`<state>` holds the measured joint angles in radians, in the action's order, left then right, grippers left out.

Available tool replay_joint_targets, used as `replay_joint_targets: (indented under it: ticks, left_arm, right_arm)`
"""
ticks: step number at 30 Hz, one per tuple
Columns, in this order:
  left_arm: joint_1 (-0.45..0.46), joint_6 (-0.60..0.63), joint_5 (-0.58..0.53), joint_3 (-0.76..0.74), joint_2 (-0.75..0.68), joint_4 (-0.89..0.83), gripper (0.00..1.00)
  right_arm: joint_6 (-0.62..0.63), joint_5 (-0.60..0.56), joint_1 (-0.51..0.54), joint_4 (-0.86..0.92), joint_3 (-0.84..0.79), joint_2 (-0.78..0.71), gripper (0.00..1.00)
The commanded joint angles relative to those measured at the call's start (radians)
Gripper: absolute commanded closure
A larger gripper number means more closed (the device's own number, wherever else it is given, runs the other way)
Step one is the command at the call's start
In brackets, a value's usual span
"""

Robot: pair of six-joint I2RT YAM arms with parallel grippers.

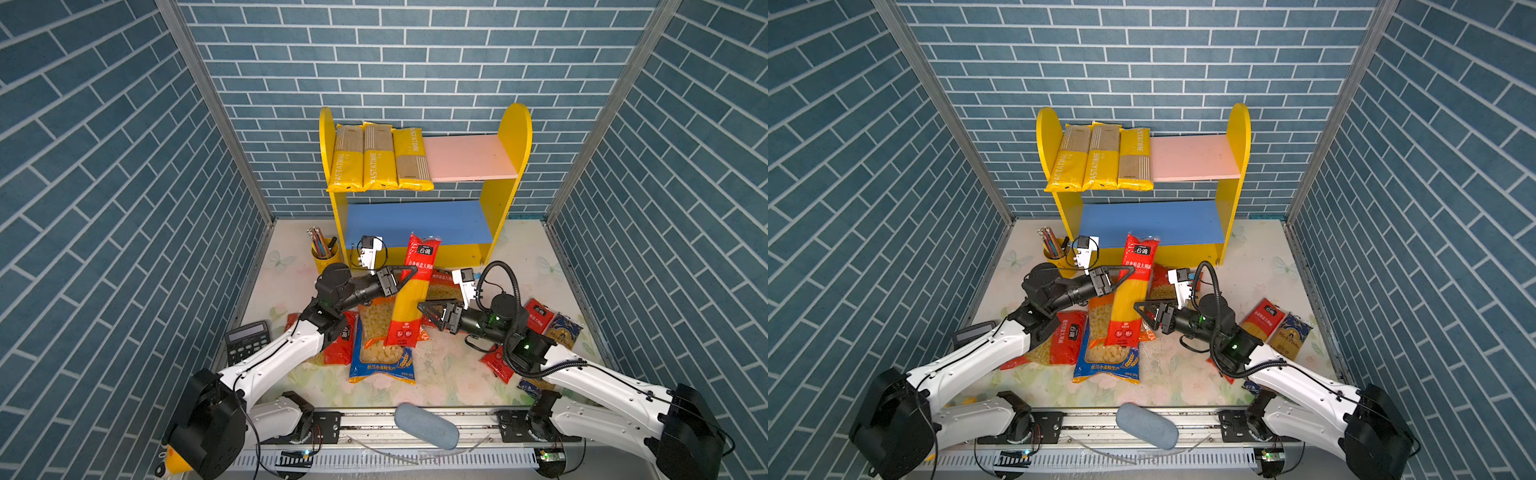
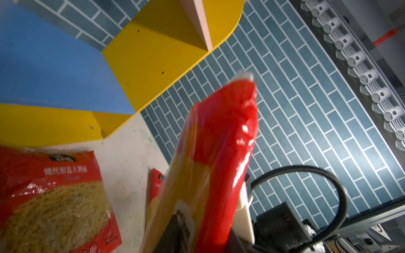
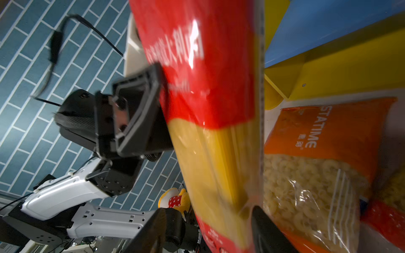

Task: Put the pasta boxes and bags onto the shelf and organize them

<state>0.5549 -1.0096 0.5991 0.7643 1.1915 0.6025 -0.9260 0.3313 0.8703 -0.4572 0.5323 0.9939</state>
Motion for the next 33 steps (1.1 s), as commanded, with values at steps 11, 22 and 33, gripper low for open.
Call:
replay_joint_targets:
  ticks: [11,22,33]
  left_arm:
    - [-0.016,0.032,-0.263,0.224,-0.028,0.068,1.0]
    - [0.007,0.283,-0.185,0.128,-0.098,-0.492,0.72]
    - [0.275,0.237,-0.288,-0.107,0.099,-0.351,0.49]
  right_arm:
    - [-0.035,-0.154,0.045,-0.091,-0.014,-0.06,0.15]
    - [0.122,-0.096,-0.208,0.608,0.007,-0.099,0.21]
    - [0.26,0.194,-0.399,0.512,-0.055,0.181,0.22]
